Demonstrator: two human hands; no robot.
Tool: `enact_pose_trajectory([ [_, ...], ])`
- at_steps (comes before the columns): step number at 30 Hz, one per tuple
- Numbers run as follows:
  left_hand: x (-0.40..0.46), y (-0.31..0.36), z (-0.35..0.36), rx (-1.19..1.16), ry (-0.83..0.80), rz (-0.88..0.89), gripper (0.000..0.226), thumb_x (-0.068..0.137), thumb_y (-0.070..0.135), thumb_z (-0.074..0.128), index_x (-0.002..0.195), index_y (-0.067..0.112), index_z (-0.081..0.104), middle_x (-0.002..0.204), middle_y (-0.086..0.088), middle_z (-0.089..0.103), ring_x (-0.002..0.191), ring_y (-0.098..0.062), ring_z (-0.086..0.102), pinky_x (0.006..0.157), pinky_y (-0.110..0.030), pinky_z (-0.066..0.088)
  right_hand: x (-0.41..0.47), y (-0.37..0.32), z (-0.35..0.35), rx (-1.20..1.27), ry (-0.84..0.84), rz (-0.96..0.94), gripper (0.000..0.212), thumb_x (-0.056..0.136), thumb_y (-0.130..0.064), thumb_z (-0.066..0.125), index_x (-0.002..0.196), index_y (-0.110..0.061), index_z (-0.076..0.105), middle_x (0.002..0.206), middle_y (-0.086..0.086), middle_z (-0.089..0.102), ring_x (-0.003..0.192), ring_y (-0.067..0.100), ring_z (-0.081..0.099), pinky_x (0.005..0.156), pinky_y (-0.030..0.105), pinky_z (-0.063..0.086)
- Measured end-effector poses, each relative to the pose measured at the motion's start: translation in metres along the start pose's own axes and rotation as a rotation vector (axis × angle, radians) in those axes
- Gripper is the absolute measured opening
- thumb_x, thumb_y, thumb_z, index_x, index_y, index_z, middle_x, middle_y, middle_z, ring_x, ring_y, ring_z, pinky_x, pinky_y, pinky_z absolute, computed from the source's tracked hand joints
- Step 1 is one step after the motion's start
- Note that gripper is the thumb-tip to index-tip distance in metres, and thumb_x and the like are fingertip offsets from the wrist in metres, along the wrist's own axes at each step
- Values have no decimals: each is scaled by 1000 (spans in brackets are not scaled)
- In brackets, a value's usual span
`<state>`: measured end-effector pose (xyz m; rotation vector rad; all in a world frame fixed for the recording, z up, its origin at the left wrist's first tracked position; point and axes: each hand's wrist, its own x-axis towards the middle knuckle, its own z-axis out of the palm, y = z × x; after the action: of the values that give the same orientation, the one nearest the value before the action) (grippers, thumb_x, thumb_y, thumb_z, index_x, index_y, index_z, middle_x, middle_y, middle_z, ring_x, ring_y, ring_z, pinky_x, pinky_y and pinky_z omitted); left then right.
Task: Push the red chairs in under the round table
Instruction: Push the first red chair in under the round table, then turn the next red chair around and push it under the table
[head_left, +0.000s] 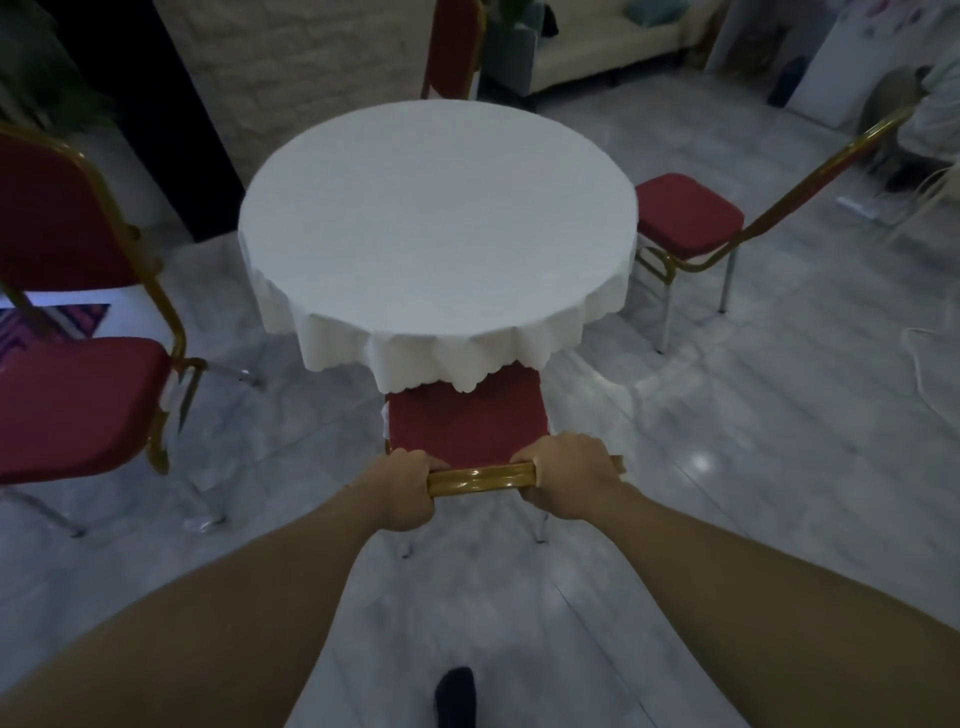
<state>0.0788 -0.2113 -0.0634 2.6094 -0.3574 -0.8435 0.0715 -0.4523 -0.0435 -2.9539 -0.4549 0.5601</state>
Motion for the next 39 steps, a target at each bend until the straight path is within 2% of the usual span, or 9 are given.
enact_pose_trajectory([
  [4, 35, -5, -31, -22, -36, 7, 52, 76, 5, 49, 106, 40, 72, 77, 10, 64, 77, -20, 66, 68, -31, 51, 42, 13, -15, 10, 12, 0, 10, 89, -34, 63, 82, -30, 69, 80, -8, 67, 79, 18, 68, 68, 30, 51],
  [9, 38, -6, -33, 26, -74, -17, 47, 79, 16, 52, 119, 34, 68, 93, 2, 65, 91, -27, 68, 80, -38, 58, 47, 20, -15, 18, -16, -17, 26, 91, -44, 60, 112, -45, 74, 95, -9, 76, 86, 15, 70, 73, 29, 50],
  [13, 39, -8, -37, 84, -167, -45, 62, 72, 32, 54, 132, 47, 59, 105, 0, 66, 92, -23, 64, 83, -40, 57, 47, 21, -18, 57, -48, -33, 27, 89, -56, 61, 103, -37, 74, 91, -9, 75, 86, 17, 71, 78, 32, 55],
  [16, 43, 10, -59, 140, -331, -19, 61, 73, 54, 75, 129, 35, 65, 111, 3, 67, 99, -18, 65, 91, -39, 56, 42, 26, -26, 148, -182, -59, 68, 67, -91, 62, 102, -35, 73, 90, -13, 74, 84, 11, 69, 83, 37, 58],
  [19, 57, 47, -88, 168, -425, -36, 98, 52, 85, 77, 134, 33, 66, 124, 10, 68, 109, -16, 65, 100, -40, 53, 34, 48, -45, 301, -217, 13, 111, 48, -104, 63, 137, -38, 63, 130, -13, 70, 115, 13, 66, 101, 39, 53],
  [22, 77, 87, -109, 131, -322, -45, 109, 50, 96, 68, 137, 31, 65, 136, 7, 66, 116, -18, 64, 104, -42, 52, 25, 84, -77, 335, -181, 101, 120, 59, -103, 57, 154, -30, 49, 152, -2, 58, 134, 22, 57, 107, 40, 47],
  [26, 112, 171, -129, 180, -58, 29, 73, 92, 71, 54, 147, 23, 56, 145, -4, 61, 127, -27, 59, 106, -40, 46, 21, 160, -121, 339, -82, 199, 97, 86, -88, 48, 157, -20, 46, 159, 7, 51, 142, 29, 51, 114, 44, 42],
  [29, 143, 227, -137, 208, 40, 61, 67, 99, 64, 45, 153, 24, 46, 153, -6, 54, 138, -30, 51, 113, -44, 40, 19, 212, -153, 329, -5, 228, 88, 95, -80, 42, 157, -18, 46, 162, 8, 47, 146, 31, 46, 117, 45, 38],
  [39, 223, 399, -159, 192, 178, 151, 59, 102, 56, 43, 149, 22, 50, 151, -9, 56, 137, -33, 51, 110, -45, 40, 6, 376, -231, 204, 118, 335, 114, 76, -101, 18, 152, -24, 52, 159, 9, 51, 142, 32, 50, 113, 53, 43],
])
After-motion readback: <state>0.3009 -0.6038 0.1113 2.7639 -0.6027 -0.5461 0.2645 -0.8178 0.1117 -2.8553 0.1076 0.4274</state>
